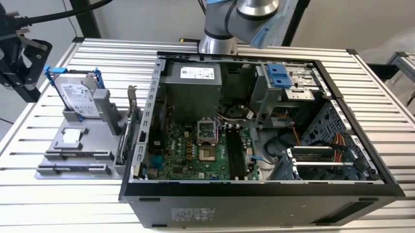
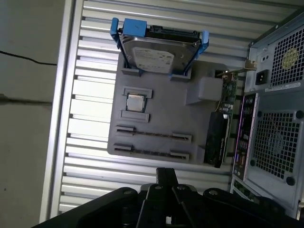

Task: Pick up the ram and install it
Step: 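Pick up the ram and move it above insertion slot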

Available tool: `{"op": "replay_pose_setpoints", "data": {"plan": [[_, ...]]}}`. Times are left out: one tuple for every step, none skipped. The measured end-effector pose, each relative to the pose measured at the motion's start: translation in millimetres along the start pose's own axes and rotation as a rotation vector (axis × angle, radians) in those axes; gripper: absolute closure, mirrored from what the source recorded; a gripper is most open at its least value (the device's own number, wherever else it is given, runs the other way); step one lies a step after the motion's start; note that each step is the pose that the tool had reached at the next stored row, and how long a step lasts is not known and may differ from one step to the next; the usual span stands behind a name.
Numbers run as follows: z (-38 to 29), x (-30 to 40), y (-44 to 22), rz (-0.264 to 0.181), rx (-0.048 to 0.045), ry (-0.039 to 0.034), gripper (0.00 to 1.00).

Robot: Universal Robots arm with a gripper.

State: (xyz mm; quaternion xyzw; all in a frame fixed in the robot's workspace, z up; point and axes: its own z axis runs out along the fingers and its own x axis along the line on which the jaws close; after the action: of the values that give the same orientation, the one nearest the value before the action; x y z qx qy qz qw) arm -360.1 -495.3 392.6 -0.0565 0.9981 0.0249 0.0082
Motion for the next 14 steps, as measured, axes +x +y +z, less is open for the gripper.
{"op": "replay_pose_setpoints", "data": {"plan": [[0.0, 0.0, 0.0, -0.004, -0.0001, 0.0002, 1.00], [0.0, 0.0, 0.0, -0.007, -0.0001, 0.0004, 1.00], [0.0, 0.0, 0.0, -0.010, -0.0002, 0.0005, 1.00], [0.0, 0.0, 0.0, -0.014, -0.0003, 0.0007, 1.00], [0.0, 0.0, 0.0, -0.017, -0.0003, 0.0009, 1.00], [0.0, 0.0, 0.0, -0.020, -0.0004, 0.0010, 1.00], [0.0, 0.0, 0.0, -0.023, -0.0004, 0.0012, 1.00], [-0.1, 0.0, 0.0, -0.026, -0.0005, 0.0014, 1.00], [-0.1, 0.0, 0.0, -0.030, -0.0005, 0.0016, 1.00], [0.0, 0.0, 0.0, -0.033, -0.0006, 0.0017, 1.00], [0.0, 0.0, 0.0, -0.036, -0.0007, 0.0018, 1.00], [0.0, 0.0, 0.0, -0.039, -0.0007, 0.0020, 1.00], [0.0, 0.0, 0.0, -0.043, -0.0008, 0.0022, 1.00], [0.0, 0.0, 0.0, -0.046, -0.0009, 0.0023, 1.00]]}}
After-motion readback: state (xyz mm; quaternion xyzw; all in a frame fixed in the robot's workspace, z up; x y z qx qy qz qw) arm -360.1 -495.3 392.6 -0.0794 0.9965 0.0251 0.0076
